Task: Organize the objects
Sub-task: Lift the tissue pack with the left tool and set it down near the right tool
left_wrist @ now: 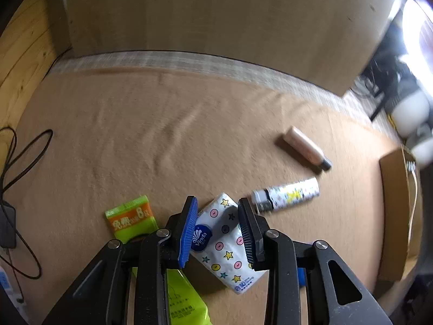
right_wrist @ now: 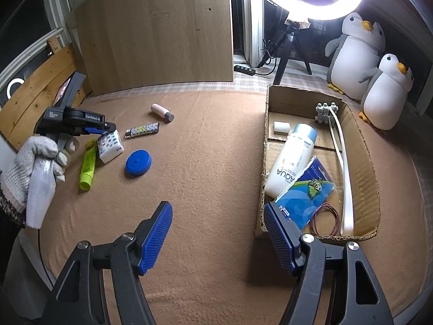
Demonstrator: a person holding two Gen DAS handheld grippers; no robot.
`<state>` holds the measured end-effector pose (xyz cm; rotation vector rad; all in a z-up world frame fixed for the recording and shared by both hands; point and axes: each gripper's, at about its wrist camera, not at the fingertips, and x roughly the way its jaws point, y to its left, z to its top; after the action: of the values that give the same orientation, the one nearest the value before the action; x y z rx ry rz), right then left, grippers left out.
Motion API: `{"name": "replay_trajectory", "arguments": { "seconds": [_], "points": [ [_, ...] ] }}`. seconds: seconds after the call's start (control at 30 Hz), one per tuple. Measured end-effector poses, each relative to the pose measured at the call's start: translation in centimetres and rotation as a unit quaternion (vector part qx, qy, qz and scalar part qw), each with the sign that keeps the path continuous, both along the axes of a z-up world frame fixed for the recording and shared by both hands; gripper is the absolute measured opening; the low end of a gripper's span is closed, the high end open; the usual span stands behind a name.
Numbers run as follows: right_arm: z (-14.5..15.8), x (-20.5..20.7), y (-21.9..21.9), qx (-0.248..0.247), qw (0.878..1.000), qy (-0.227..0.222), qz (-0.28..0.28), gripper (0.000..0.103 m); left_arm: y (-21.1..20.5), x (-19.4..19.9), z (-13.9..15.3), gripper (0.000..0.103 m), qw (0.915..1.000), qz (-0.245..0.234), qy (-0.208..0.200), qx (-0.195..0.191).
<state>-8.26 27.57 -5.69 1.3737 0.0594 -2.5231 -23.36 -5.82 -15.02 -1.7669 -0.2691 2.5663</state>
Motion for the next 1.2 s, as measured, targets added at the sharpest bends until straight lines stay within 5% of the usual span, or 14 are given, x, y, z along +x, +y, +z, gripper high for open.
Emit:
{"name": "replay_trajectory", "arguments": {
  "seconds": [0.73,0.8,0.9,0.93,1.2],
  "points": [
    [-1.4,-0.5,-1.5,-0.015,0.999,-0.02,0.028,0.066,8.7,10.8,-0.5,0.035,0.9864,-0.164,0.006,-0.01],
    [-1.7,-0.8,-1.8,-0.016,0.999,-0.025,0.034,0.066,8.9,12.1,-0.3,0.046,0.9872,-0.159,0.006,-0.011],
    [-2.2,-1.2,-2.6,-0.021,0.998,-0.034,0.047,0.066,8.3,14.4,0.8,0.091,0.9903,-0.136,0.026,-0.006],
    [-2.4,-1.5,-3.0,-0.024,0.997,-0.039,0.054,0.066,8.0,15.1,1.1,0.096,0.991,-0.129,0.034,-0.001],
    [-3.2,-3.0,-7.1,-0.023,0.992,-0.059,0.11,0.066,6.1,17.7,0.8,0.097,0.997,-0.069,0.0,0.034]
  ]
}}
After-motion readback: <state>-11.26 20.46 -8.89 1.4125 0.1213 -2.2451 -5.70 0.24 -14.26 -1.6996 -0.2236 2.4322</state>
